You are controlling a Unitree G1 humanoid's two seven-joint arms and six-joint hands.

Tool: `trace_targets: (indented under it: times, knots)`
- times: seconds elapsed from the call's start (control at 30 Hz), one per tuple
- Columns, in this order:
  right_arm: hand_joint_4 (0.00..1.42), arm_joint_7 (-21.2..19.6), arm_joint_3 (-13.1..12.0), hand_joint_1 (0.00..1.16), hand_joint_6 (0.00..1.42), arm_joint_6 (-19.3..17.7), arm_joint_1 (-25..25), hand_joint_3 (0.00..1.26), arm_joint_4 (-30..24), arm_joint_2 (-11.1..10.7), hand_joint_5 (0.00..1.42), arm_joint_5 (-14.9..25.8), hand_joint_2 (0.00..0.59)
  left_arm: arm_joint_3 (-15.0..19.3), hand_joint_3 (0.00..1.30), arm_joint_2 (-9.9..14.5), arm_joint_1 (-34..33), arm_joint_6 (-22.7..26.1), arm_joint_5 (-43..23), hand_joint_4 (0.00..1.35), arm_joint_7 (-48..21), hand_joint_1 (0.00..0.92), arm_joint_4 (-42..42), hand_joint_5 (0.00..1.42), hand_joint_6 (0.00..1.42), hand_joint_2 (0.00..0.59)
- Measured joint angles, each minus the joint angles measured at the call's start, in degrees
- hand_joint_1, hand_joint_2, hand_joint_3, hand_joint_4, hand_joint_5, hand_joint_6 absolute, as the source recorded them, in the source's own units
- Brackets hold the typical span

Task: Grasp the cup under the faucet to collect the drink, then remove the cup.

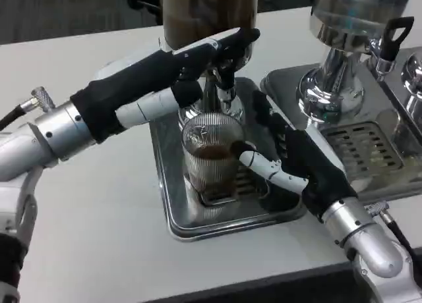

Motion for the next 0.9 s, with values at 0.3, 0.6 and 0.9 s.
trace_targets:
  times: [0.3,0.6,0.9]
  knots:
    - [0.0,-0.1,0.0,0.56,0.02,0.0,0.0,0.0,0.2,0.2,0.0,-0.1,0.258,2.1,0.09,-0.8,0.0,1.7,-2.1,0.0,-1.0,0.0,-1.8,0.05,0.05,0.044]
    - [0.0,-0.2,0.0,0.56,0.02,-0.1,0.0,0.0,0.2,0.7,0.0,-0.2,0.258,5.2,0.11,-1.2,0.0,4.2,-6.5,0.02,-1.7,0.0,-6.8,0.08,0.05,0.043]
    - [0.0,-0.2,-0.1,0.56,0.02,-0.7,-0.1,0.0,0.8,0.7,0.0,-0.2,0.258,7.3,0.14,-1.2,1.8,5.4,-9.0,0.06,-1.7,0.0,-14.6,0.1,0.08,0.053]
